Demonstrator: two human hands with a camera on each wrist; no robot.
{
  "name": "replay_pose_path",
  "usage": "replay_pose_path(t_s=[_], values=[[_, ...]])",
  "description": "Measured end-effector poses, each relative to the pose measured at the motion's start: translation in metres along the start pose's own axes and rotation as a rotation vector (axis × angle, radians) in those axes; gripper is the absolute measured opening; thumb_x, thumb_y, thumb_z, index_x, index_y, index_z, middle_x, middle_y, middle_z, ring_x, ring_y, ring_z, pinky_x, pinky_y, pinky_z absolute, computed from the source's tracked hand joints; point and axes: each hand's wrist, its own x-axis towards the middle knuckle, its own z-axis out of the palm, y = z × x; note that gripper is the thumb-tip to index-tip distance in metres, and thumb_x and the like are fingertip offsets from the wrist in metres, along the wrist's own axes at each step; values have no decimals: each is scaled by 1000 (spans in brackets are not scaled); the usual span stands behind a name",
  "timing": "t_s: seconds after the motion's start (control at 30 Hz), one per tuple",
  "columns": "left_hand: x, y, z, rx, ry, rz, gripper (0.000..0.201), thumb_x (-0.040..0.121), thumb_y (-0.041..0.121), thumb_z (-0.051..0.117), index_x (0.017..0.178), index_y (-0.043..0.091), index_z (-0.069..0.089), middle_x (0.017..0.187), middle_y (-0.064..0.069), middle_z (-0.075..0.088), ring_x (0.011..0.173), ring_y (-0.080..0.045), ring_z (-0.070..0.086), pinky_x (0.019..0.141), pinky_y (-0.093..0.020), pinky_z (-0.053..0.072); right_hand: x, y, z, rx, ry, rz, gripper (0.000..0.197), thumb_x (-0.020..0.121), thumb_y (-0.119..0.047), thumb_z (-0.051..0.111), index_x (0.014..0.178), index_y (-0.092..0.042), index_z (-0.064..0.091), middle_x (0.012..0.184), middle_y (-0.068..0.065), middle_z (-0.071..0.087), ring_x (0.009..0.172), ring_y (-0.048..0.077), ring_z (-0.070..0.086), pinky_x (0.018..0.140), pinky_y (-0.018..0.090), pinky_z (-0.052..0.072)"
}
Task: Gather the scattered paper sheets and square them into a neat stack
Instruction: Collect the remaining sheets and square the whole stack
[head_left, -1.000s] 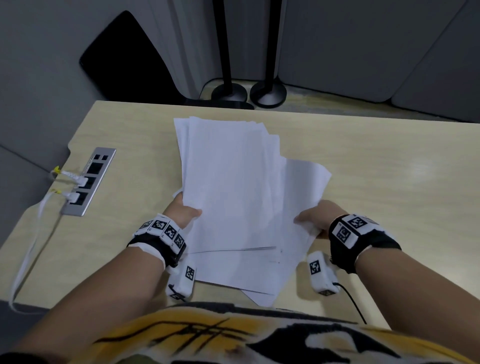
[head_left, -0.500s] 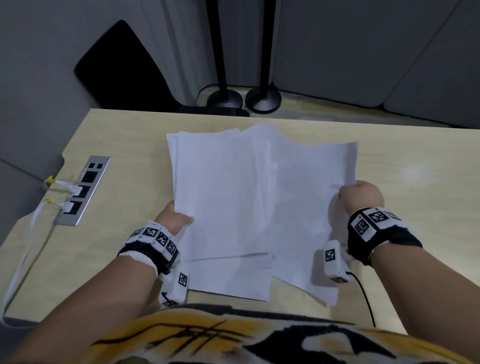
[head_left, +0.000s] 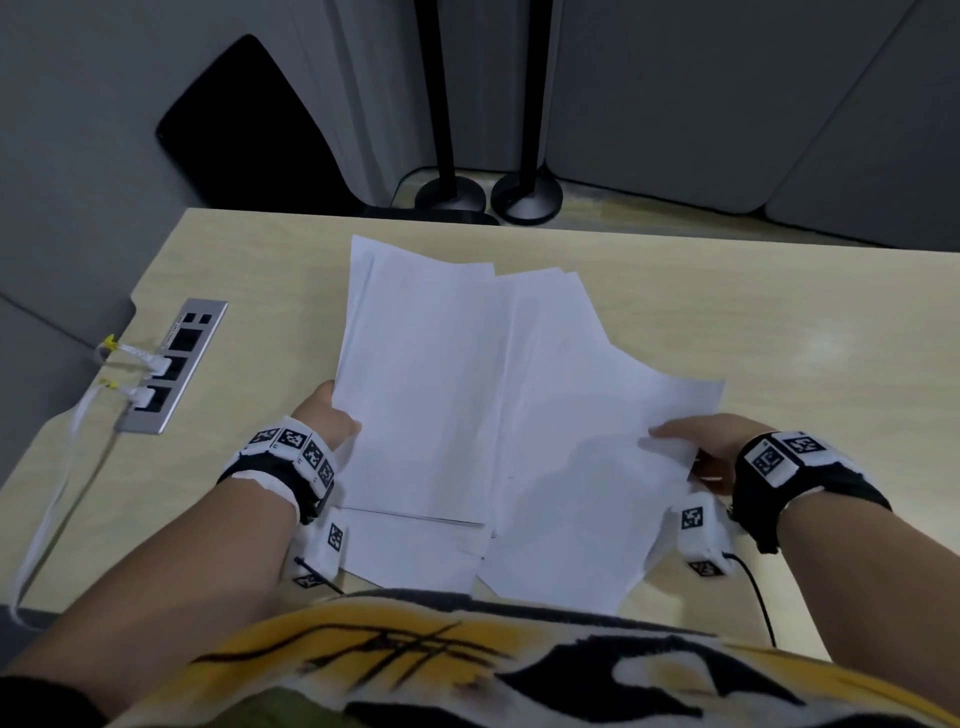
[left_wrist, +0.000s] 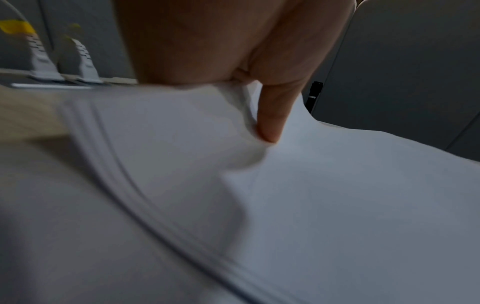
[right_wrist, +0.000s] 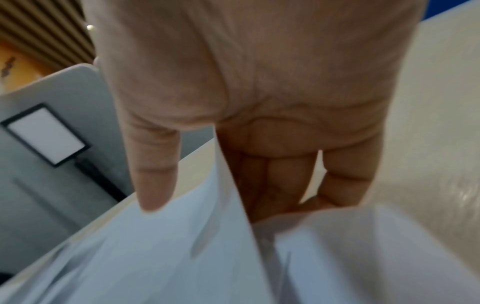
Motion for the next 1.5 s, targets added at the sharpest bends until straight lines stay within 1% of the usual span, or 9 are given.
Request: replay_pose_path(t_s=[0.2,0.43,0.57,0.67,0.77,0.87,0.97,1.17,1.5], values=[[0,-3,-4,20,-31,39,59,89,7,60,142,14,37,129,-11,57,116,-31,55,92,-32,39,12,-18,-1,364,-93,-100,43,72,-45,76,104,-17,70,97,13,74,92,35,70,89,55,52],[2,-4,-5,-15,-57,54,58,88,4,62,140,12,39,125,-10,58,114,-30,56,95,-33,41,15,-61,29,-535,276,-204,28,101,-8,40,115,8,58,121,23,58,117,35,55,85,36,39],[9,-14,-10,-86,-117,20,60,86,7,66,139,13,39,123,-7,60,114,-30,57,104,-41,42,12,-76,29,-423,504,-582,23,96,-13,41,91,1,60,94,26,61,73,35,51,61,34,35],[12,-18,-14,-145,-139,-2,62,87,7,66,141,14,37,127,-9,58,119,-31,55,108,-49,39,12,-85,42,-243,397,-711,48,94,-32,56,136,-12,45,129,16,57,113,34,55,84,33,41],[12,-18,-16,-200,-134,-22,65,87,6,66,143,14,34,130,-10,57,121,-32,54,109,-49,38,16,-89,54,-187,399,-567,100,79,-42,74,152,-14,12,153,12,29,137,31,35,106,42,34],[12,-18,-14,-231,-119,-44,67,87,7,67,143,14,33,132,-12,56,120,-33,53,109,-49,38,29,-76,51,-311,495,-222,93,71,-41,77,141,-7,27,136,18,40,121,39,48,88,40,42],[10,-15,-12,-231,-110,-45,65,88,9,67,143,14,33,128,-10,56,120,-32,53,109,-45,38,31,-60,52,-563,444,8,75,57,-38,71,119,-5,43,110,15,37,106,38,52,91,42,45],[10,-27,-12,-353,-106,-44,71,80,11,73,140,22,38,126,-9,61,117,-33,57,107,-51,39,30,-58,73,-735,376,-295,67,73,-40,72,126,-9,47,125,16,42,114,37,46,85,36,40],[2,-14,-6,-245,-64,-19,60,89,8,64,142,11,35,126,-10,57,108,-24,52,103,-35,38,15,-58,108,-767,377,-195,89,63,-42,84,126,-5,34,124,13,35,103,31,53,70,35,39]])
